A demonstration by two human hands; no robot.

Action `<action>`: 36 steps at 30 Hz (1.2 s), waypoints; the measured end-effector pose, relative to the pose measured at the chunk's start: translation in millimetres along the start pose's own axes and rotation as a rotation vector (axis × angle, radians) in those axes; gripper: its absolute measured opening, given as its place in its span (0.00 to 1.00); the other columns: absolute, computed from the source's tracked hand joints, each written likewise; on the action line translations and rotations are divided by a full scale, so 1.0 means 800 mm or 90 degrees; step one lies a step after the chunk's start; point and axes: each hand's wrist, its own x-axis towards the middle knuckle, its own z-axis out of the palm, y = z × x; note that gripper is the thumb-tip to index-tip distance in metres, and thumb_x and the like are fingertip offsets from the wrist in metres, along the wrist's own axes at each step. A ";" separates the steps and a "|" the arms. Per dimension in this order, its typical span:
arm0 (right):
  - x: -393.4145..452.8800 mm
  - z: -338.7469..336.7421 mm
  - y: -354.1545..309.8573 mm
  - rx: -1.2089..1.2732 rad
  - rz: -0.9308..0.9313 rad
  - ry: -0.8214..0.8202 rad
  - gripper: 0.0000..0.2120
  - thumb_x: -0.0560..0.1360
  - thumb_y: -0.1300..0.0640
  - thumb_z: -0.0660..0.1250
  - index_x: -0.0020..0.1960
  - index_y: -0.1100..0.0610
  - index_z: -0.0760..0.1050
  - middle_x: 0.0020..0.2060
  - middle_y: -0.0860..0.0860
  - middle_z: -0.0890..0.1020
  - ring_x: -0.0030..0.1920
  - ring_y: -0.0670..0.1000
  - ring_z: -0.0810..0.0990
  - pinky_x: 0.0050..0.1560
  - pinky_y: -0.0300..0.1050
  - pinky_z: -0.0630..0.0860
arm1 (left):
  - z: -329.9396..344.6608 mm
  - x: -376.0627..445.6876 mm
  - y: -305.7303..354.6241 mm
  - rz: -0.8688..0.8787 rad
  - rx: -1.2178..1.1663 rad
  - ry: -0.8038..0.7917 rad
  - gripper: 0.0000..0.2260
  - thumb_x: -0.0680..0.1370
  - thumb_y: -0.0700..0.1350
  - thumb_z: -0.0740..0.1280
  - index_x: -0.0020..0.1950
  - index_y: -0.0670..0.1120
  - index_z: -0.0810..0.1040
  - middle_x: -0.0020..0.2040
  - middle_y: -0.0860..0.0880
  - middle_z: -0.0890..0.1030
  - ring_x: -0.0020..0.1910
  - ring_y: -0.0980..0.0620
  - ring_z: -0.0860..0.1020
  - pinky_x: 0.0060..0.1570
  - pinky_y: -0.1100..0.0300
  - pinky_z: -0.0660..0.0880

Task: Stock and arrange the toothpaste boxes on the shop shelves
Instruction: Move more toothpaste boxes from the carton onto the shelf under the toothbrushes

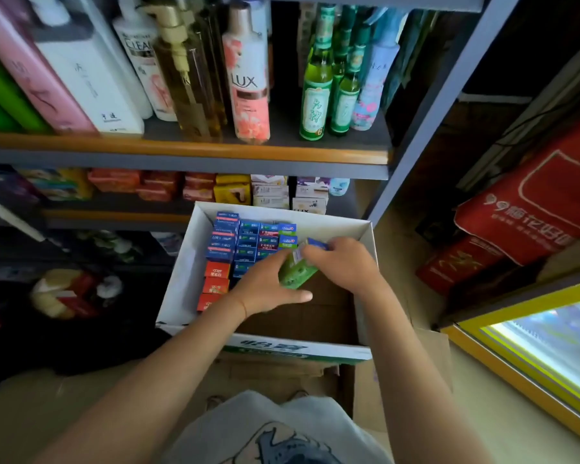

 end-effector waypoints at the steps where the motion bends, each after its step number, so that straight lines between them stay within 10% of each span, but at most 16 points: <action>1: 0.001 -0.004 -0.003 0.045 -0.011 0.002 0.23 0.71 0.38 0.67 0.37 0.59 0.77 0.34 0.52 0.81 0.38 0.53 0.80 0.40 0.47 0.73 | -0.001 0.001 0.002 -0.014 -0.024 0.041 0.28 0.70 0.52 0.78 0.68 0.54 0.72 0.59 0.58 0.76 0.58 0.59 0.75 0.54 0.62 0.70; 6: 0.016 0.020 -0.005 0.256 -0.056 0.013 0.30 0.77 0.37 0.60 0.46 0.66 0.76 0.31 0.57 0.80 0.28 0.54 0.78 0.39 0.49 0.76 | -0.032 0.000 -0.008 -0.102 -0.049 0.215 0.13 0.71 0.51 0.76 0.52 0.57 0.76 0.46 0.59 0.80 0.46 0.57 0.78 0.47 0.58 0.75; 9: 0.029 0.069 0.020 0.091 -0.124 -0.001 0.12 0.79 0.50 0.63 0.56 0.56 0.78 0.46 0.57 0.82 0.45 0.56 0.80 0.49 0.48 0.76 | -0.052 -0.004 -0.022 -0.156 0.031 0.166 0.14 0.71 0.55 0.74 0.54 0.55 0.76 0.47 0.57 0.81 0.47 0.55 0.79 0.46 0.57 0.76; 14: 0.029 0.116 0.049 -0.117 -0.156 -0.039 0.22 0.80 0.51 0.63 0.73 0.45 0.65 0.58 0.54 0.68 0.56 0.57 0.75 0.54 0.50 0.77 | -0.063 -0.010 -0.039 -0.220 0.019 0.129 0.16 0.67 0.62 0.71 0.51 0.56 0.78 0.45 0.55 0.82 0.45 0.54 0.80 0.50 0.52 0.79; 29: 0.041 0.097 0.069 -0.162 -0.172 0.085 0.17 0.74 0.63 0.68 0.62 0.56 0.69 0.57 0.55 0.79 0.57 0.57 0.75 0.53 0.52 0.77 | -0.044 -0.023 -0.028 -0.242 -0.131 0.135 0.13 0.73 0.53 0.74 0.55 0.54 0.78 0.50 0.53 0.82 0.49 0.52 0.80 0.53 0.52 0.78; 36: 0.019 0.042 -0.015 0.009 -0.283 0.202 0.13 0.76 0.56 0.70 0.60 0.59 0.77 0.51 0.53 0.77 0.47 0.50 0.76 0.46 0.36 0.68 | -0.062 -0.046 -0.015 -0.233 -0.462 0.105 0.12 0.78 0.47 0.70 0.59 0.44 0.77 0.38 0.44 0.80 0.31 0.47 0.79 0.30 0.58 0.76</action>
